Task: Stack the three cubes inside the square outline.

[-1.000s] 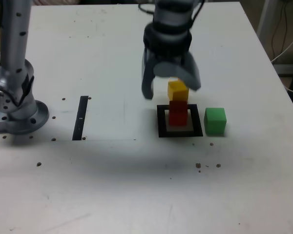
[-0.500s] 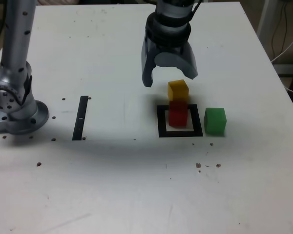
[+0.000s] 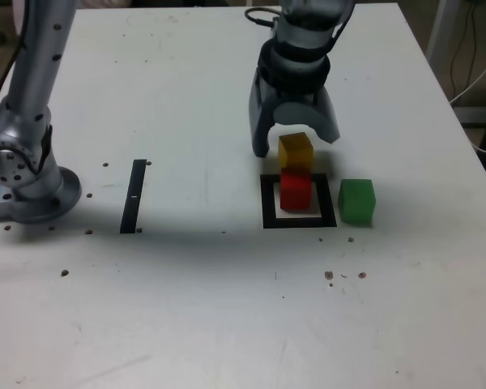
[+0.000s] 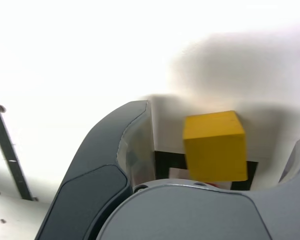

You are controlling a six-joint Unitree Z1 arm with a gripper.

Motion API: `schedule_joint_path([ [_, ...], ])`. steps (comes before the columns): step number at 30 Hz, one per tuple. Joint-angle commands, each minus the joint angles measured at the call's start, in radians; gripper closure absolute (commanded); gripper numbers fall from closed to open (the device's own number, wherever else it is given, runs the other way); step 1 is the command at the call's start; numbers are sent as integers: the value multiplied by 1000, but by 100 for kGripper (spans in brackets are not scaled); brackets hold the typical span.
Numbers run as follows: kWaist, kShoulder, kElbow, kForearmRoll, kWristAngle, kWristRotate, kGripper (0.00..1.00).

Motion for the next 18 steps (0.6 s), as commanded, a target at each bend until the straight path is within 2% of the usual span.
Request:
schedule_joint_path([
  [1,2,9,1,-7,-6,2,4],
  [9,9,30,2,-26,-19,15,9],
  [18,16,46,-6,-33,-28,21,28],
])
